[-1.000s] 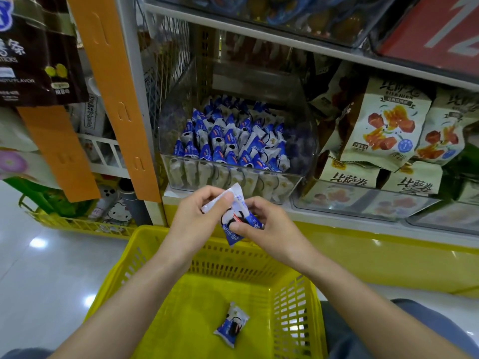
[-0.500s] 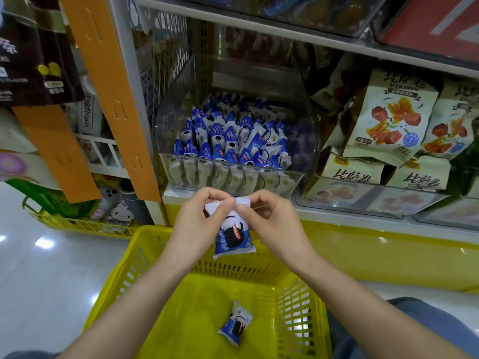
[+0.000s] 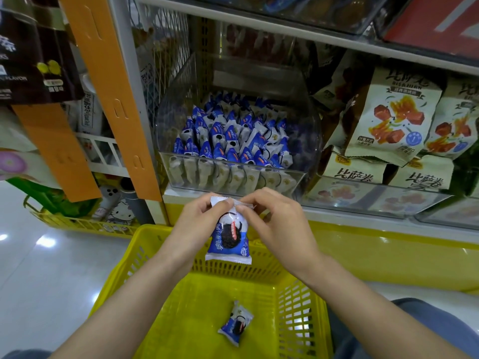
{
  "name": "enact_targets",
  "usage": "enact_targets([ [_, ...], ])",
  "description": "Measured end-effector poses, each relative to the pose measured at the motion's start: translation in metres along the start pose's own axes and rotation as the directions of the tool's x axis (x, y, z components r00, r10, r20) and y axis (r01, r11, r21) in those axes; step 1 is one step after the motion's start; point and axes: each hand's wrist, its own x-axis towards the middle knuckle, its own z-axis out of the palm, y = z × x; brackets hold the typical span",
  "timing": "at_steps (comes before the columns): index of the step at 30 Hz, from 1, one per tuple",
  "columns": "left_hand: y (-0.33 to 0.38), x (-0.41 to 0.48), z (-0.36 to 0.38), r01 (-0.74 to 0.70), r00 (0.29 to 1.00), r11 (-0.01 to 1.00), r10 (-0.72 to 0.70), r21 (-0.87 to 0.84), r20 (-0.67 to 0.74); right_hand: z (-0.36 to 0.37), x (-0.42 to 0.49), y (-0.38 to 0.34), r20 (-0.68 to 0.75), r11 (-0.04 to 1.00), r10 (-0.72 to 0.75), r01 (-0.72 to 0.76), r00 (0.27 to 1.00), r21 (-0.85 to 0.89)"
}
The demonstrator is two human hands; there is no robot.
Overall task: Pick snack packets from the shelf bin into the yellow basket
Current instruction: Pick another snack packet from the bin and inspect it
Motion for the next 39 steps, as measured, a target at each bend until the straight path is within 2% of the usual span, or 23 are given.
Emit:
enact_targets([
  [2, 0.001, 0.000, 0.001, 0.008, 1.000, 1.000, -0.008, -0.001, 0.017, 0.001, 0.002, 0.000, -0.028, 0.984, 0.116, -0.111, 0.993, 0.137],
  [4, 0.001, 0.000, 0.002, 0.010, 1.000, 0.999, -0.010, 0.042, 0.013, 0.001, 0.006, 0.000, -0.031, 0.892, 0.303, -0.272, 0.952, 0.360],
  [7, 0.001, 0.002, 0.002, -0.025, 0.999, 0.999, 0.026, 0.033, -0.037, -0.003, 0.013, 0.002, 0.033, 0.629, 0.543, -0.432, 0.839, 0.646],
  [9, 0.002, 0.003, 0.000, -0.070, 0.994, 0.998, 0.069, -0.008, -0.087, -0.005, 0.015, 0.003, 0.131, 0.428, 0.633, -0.486, 0.763, 0.762],
  [11, 0.003, 0.005, -0.003, -0.132, 0.980, 0.991, 0.130, -0.002, -0.151, -0.004, 0.013, 0.003, 0.234, 0.353, 0.634, -0.545, 0.737, 0.760],
  [15, 0.005, 0.006, -0.004, -0.239, 0.943, 0.971, 0.235, 0.014, -0.236, -0.001, 0.008, 0.002, 0.417, 0.447, 0.545, -0.673, 0.727, 0.589],
  [17, 0.005, 0.005, -0.005, -0.269, 0.933, 0.962, 0.272, 0.045, -0.237, 0.000, 0.006, 0.002, 0.431, 0.619, 0.496, -0.655, 0.754, 0.433],
  [19, 0.004, 0.006, -0.005, -0.300, 0.922, 0.946, 0.320, 0.120, -0.217, 0.001, 0.004, 0.002, 0.387, 0.816, 0.429, -0.534, 0.816, 0.222],
  [20, 0.003, 0.006, -0.006, -0.315, 0.918, 0.932, 0.347, 0.177, -0.191, 0.002, 0.003, 0.001, 0.352, 0.861, 0.385, -0.469, 0.853, 0.197],
  [24, -0.003, 0.005, -0.003, -0.380, 0.908, 0.843, 0.419, 0.381, -0.021, 0.002, 0.003, -0.003, 0.197, 0.874, 0.285, -0.338, 0.938, 0.348],
  [27, -0.007, 0.004, 0.001, -0.360, 0.923, 0.843, 0.385, 0.401, 0.019, 0.001, 0.003, 0.000, 0.090, 0.896, 0.272, -0.287, 0.958, 0.340],
  [30, -0.007, 0.006, 0.002, -0.272, 0.958, 0.912, 0.286, 0.308, 0.000, -0.001, 0.000, 0.000, 0.027, 0.991, 0.099, -0.101, 0.995, 0.082],
  [32, -0.005, 0.005, 0.002, -0.217, 0.976, 0.953, 0.219, 0.212, 0.017, -0.002, -0.001, -0.001, 0.024, 0.993, -0.035, 0.038, 0.999, -0.111],
  [33, -0.004, 0.004, 0.003, -0.205, 0.979, 0.963, 0.203, 0.178, 0.031, -0.002, -0.001, 0.000, 0.022, 0.987, -0.060, 0.062, 0.998, -0.151],
  [36, -0.003, 0.003, 0.005, -0.217, 0.976, 0.960, 0.217, 0.177, 0.023, -0.004, 0.001, 0.000, -0.027, 0.996, -0.017, 0.014, 0.999, -0.090],
  [39, -0.005, 0.005, 0.003, -0.255, 0.950, 0.912, 0.299, 0.322, -0.094, -0.004, 0.004, 0.002, -0.126, 0.998, 0.057, -0.059, 0.990, -0.013],
])
